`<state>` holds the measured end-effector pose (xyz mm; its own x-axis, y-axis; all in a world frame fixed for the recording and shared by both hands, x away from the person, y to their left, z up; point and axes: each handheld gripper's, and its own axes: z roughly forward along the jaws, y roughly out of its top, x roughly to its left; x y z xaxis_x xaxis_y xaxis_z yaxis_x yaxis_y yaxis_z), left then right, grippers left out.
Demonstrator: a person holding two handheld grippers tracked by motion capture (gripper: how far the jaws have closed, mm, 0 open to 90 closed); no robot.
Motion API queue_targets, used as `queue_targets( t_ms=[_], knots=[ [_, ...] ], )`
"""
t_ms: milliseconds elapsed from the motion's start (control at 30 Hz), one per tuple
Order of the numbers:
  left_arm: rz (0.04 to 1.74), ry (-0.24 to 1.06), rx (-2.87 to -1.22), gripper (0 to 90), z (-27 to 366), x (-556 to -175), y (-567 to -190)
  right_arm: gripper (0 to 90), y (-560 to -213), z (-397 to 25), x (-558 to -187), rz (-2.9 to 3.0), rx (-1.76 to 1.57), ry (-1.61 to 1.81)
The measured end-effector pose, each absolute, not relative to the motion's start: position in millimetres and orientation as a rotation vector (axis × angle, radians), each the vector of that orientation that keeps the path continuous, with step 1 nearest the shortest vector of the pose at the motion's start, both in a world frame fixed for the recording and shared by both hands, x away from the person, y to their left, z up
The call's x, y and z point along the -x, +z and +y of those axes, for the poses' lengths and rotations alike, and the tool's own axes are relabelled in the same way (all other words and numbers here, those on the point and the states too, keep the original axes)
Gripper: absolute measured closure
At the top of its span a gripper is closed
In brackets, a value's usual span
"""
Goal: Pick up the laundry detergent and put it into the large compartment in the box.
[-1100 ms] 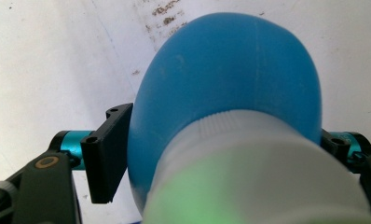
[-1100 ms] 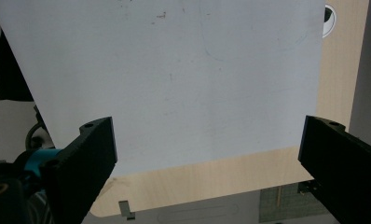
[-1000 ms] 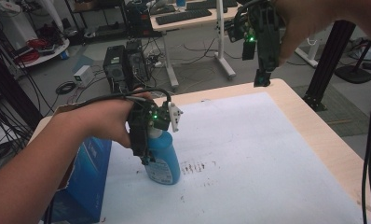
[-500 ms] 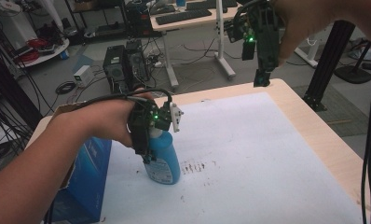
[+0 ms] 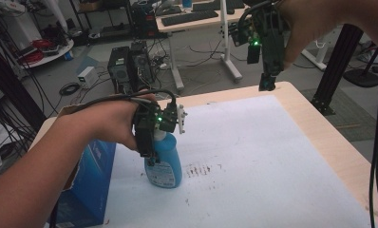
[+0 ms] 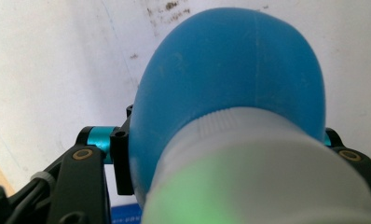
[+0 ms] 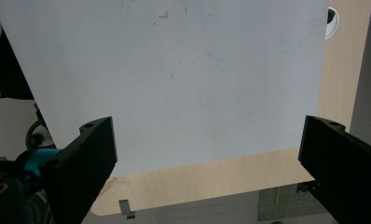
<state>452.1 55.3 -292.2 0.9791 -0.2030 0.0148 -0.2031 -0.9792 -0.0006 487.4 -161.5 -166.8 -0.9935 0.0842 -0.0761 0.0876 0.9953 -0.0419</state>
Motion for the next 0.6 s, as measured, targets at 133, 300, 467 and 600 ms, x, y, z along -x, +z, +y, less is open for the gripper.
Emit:
queue_targets(
  t_ms=[133,300,467,600],
  knots=[
    [-0.26,0.02,-3.119,38.2,61.3,-446.7,-274.7,3.3,-166.8,-158.5,-486.4,3.062,-0.13,-0.062],
    [-0.197,0.003,-3.106,38.2,70.6,-441.1,-249.7,3.3,-167.4,-154.8,-485.1,3.065,-0.119,-0.064],
    [-0.105,-0.019,-3.12,38.2,82.0,-437.5,-227.3,3.3,-167.9,-149.6,-483.6,3.065,-0.102,-0.061],
    [-0.003,-0.058,-3.129,38.2,94.5,-435.6,-210.9,3.3,-167.5,-146.2,-482.5,3.064,-0.089,-0.052]
  ],
)
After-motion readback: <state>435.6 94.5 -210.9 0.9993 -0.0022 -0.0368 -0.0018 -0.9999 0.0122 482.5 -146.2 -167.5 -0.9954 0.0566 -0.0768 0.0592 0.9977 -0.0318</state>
